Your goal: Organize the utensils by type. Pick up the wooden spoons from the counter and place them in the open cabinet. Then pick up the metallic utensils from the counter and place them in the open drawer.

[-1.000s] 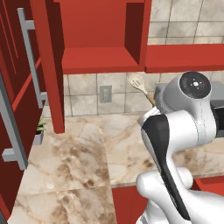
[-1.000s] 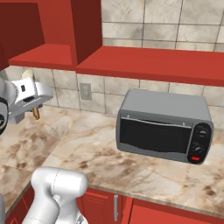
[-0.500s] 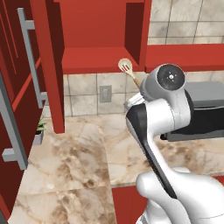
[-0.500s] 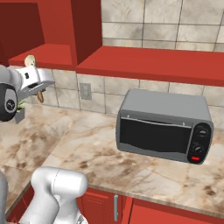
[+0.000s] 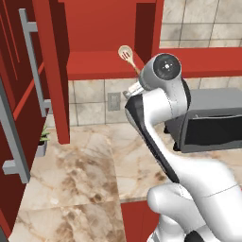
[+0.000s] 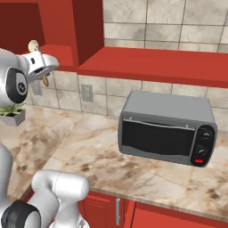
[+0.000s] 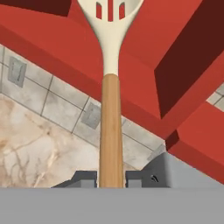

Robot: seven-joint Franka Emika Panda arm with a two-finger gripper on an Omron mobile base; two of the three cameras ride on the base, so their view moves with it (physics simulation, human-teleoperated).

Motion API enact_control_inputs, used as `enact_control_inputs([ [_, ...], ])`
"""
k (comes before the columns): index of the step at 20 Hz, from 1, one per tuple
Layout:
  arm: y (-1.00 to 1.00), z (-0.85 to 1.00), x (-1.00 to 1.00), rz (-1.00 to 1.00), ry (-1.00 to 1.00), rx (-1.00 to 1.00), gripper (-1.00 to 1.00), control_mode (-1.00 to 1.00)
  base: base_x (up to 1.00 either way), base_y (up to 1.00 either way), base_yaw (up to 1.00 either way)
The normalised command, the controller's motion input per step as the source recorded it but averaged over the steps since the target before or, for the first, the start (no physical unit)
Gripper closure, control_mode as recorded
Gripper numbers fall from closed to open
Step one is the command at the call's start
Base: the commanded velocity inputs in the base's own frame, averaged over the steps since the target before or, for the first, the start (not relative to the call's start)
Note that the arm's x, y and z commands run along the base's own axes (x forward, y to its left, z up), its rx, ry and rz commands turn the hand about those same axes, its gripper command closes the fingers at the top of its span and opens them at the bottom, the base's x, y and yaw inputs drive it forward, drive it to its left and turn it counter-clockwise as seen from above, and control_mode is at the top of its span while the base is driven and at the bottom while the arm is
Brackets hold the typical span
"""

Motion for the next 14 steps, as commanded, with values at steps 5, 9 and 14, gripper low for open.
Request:
enact_control_inputs([
  [5, 0.0, 0.56, 0.95, 0.0, 0.19, 0.0, 1.0, -1.0, 0.0, 0.0, 0.0],
  [9, 0.05, 0.29, 0.96, 0.0, 0.09, 0.0, 1.0, -1.0, 0.0, 0.0, 0.0],
  [14, 0.21, 0.03, 1.0, 0.0, 0.02, 0.0, 1.0, -1.0, 0.0, 0.0, 0.0],
])
